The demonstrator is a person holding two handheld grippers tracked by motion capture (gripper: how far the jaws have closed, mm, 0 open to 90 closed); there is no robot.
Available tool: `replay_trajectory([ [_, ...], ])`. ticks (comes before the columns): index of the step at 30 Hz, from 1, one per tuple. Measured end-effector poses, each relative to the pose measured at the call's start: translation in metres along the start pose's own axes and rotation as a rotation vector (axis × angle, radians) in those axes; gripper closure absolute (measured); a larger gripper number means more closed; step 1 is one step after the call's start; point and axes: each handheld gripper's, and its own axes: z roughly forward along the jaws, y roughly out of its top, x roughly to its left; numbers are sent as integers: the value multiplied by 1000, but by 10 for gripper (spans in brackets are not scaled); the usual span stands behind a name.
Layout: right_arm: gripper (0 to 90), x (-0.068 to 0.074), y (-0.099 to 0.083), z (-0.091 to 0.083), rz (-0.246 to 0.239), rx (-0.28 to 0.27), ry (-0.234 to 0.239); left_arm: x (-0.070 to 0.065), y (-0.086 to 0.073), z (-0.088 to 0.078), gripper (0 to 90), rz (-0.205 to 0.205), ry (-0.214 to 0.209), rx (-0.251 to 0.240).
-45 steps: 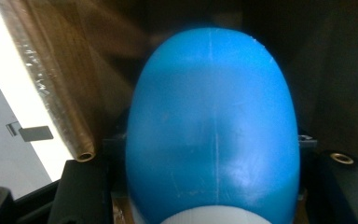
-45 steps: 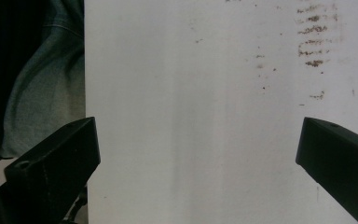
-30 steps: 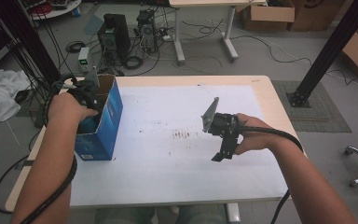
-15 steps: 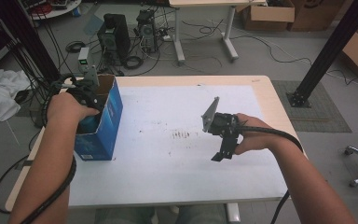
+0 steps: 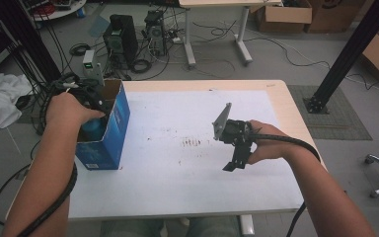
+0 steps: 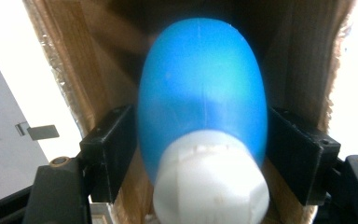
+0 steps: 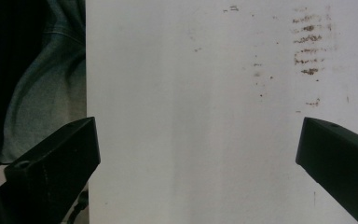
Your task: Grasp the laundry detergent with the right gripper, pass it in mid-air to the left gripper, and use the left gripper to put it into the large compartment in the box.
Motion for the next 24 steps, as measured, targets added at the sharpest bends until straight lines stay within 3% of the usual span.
replay_trajectory([
  [10,0,0,1,-2,0,-1,-2,-4,-4,-18,222,43,12,-23],
  [17,0,0,3,-2,-3,-1,-2,-8,-8,-35,161,75,-16,-39],
  [18,0,0,3,-2,-2,-2,-2,-8,-8,-37,157,95,-9,-39],
  [20,0,0,3,-2,0,-2,-3,-10,-10,-42,155,98,-9,-43],
  [24,0,0,4,-2,-1,-2,-1,-17,-10,-49,146,164,-16,-45],
])
